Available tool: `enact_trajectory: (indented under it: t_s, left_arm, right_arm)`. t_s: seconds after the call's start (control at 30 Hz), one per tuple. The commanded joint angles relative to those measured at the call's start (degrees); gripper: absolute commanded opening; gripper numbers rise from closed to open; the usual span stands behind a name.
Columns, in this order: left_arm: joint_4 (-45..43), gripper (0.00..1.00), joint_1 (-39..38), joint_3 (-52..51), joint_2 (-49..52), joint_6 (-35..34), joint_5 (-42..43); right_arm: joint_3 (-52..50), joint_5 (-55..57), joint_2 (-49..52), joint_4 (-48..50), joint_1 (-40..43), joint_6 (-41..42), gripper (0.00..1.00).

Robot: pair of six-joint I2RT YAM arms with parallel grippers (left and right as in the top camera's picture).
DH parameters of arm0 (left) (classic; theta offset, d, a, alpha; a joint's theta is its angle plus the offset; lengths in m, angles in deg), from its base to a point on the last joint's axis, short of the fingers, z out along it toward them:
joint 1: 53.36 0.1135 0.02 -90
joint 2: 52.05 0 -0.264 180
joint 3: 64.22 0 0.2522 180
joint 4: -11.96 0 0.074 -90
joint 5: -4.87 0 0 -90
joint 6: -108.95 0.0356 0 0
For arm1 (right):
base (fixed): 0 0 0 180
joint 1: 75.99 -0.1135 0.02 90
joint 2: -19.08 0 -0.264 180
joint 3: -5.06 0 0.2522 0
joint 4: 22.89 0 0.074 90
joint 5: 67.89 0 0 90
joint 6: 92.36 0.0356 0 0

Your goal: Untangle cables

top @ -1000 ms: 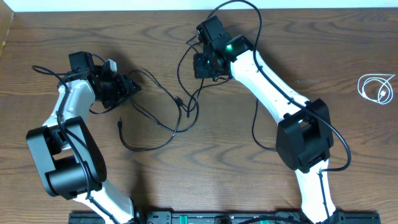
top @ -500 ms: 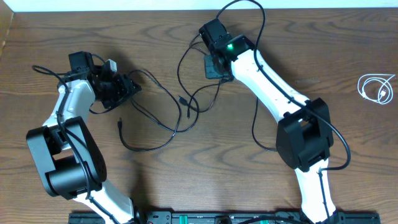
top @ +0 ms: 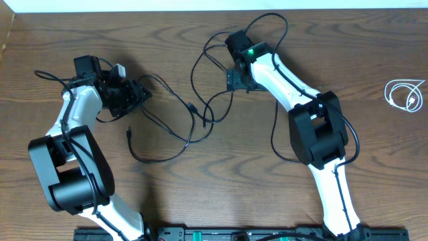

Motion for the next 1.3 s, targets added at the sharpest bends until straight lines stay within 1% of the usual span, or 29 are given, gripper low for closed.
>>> enact_trajectory:
  t_s: [0.0, 0.1, 0.33, 0.4, 0.5, 0.63, 0.8, 0.87, 0.9, 0.93, 1.03, 1.17, 1.27]
  left_arm:
    - [0.1, 0.59, 0.2, 0.3, 0.6, 0.8, 0.8]
    - [0.1, 0.59, 0.2, 0.3, 0.6, 0.8, 0.8]
    - [0.1, 0.59, 0.2, 0.3, 0.6, 0.3, 0.8]
    - [0.1, 0.59, 0.2, 0.3, 0.6, 0.3, 0.8]
    - [0.1, 0.59, 0.2, 0.3, 0.6, 0.3, 0.8]
    - [0.1, 0.59, 0.2, 0.3, 0.6, 0.3, 0.8]
    - [0.1, 0.59, 0.2, 0.3, 0.6, 0.3, 0.8]
    - [0.1, 0.59, 0.2, 0.3, 0.6, 0.3, 0.8]
    - [0.1, 0.59, 0.2, 0.3, 0.6, 0.3, 0.8]
    - [0.1, 0.59, 0.2, 0.3, 0.6, 0.3, 0.8]
    - [0.1, 0.59, 0.2, 0.3, 0.6, 0.3, 0.8]
    - [0.1, 0.59, 0.2, 0.3, 0.6, 0.3, 0.8]
    - [0.1, 0.59, 0.2, 0.3, 0.6, 0.3, 0.8]
  right_arm:
    - [0.2, -1.4, 0.5, -0.1, -0.6, 1.8, 0.99]
    - [0.4, -1.2, -0.3, -0.6, -0.7, 1.1, 0.99]
    - [0.4, -1.3, -8.5, 0.2, -0.6, 0.3, 0.99]
    - [0.4, -3.0, -10.0, 0.8, -0.7, 0.3, 0.99]
    - [0.3, -6.3, -9.9, 1.5, -1.2, 0.3, 0.99]
    - [0.3, -6.4, -8.3, 2.3, -2.6, 0.3, 0.99]
    - [0.3, -3.3, -5.3, 3.8, -3.7, 0.3, 0.99]
    - [0.3, 0.8, -3.3, 3.9, -3.7, 1.8, 0.99]
    - [0.3, 1.6, -2.7, 4.0, -3.7, 2.4, 0.98]
    - [0.3, 2.0, -2.1, 3.9, -3.6, 3.1, 0.94]
    - [0.3, 2.2, -0.3, 4.1, -3.0, 5.5, 0.86]
    - [0.3, 4.0, 2.2, 4.4, -2.1, 11.1, 0.83]
    - [0.3, 4.0, 3.3, 4.7, -1.6, 14.1, 0.75]
